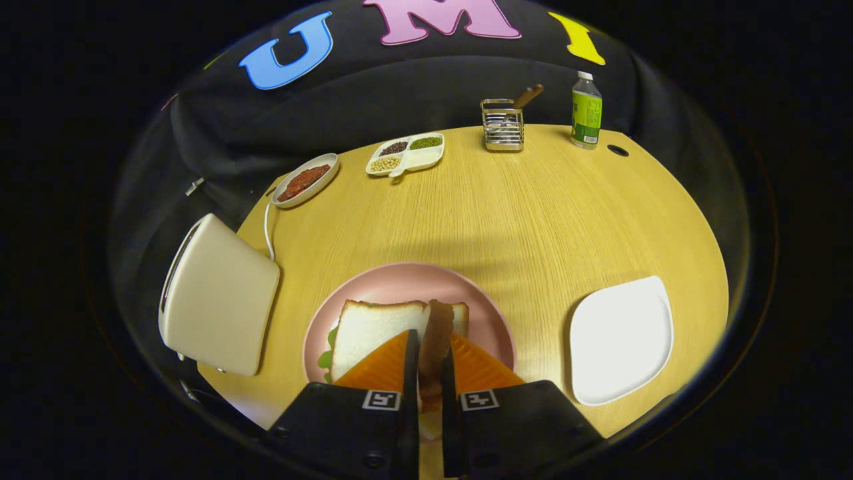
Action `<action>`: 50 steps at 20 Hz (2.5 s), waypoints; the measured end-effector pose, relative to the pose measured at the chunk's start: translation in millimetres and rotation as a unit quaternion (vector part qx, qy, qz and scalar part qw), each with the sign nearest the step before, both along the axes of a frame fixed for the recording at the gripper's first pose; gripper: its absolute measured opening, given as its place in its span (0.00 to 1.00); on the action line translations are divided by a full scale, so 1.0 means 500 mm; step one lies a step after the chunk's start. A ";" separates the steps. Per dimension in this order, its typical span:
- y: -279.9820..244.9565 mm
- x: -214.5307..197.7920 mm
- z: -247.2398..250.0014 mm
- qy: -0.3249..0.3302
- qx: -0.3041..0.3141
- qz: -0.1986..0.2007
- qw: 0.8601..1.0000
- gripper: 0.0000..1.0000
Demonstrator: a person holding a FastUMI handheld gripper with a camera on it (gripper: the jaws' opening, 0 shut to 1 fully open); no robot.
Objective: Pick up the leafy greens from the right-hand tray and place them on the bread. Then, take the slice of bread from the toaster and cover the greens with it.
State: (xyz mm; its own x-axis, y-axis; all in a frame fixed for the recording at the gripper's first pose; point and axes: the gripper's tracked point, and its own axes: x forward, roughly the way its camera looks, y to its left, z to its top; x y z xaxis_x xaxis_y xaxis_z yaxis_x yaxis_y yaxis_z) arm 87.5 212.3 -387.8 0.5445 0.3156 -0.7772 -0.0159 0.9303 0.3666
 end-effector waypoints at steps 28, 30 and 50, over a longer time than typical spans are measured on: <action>-0.243 -0.030 0.518 -0.373 -0.114 -0.008 0.921 0.98; -0.252 -0.060 0.574 -0.399 -0.124 0.001 0.908 0.98; -0.232 -0.126 0.669 -0.411 -0.130 -0.021 0.902 0.98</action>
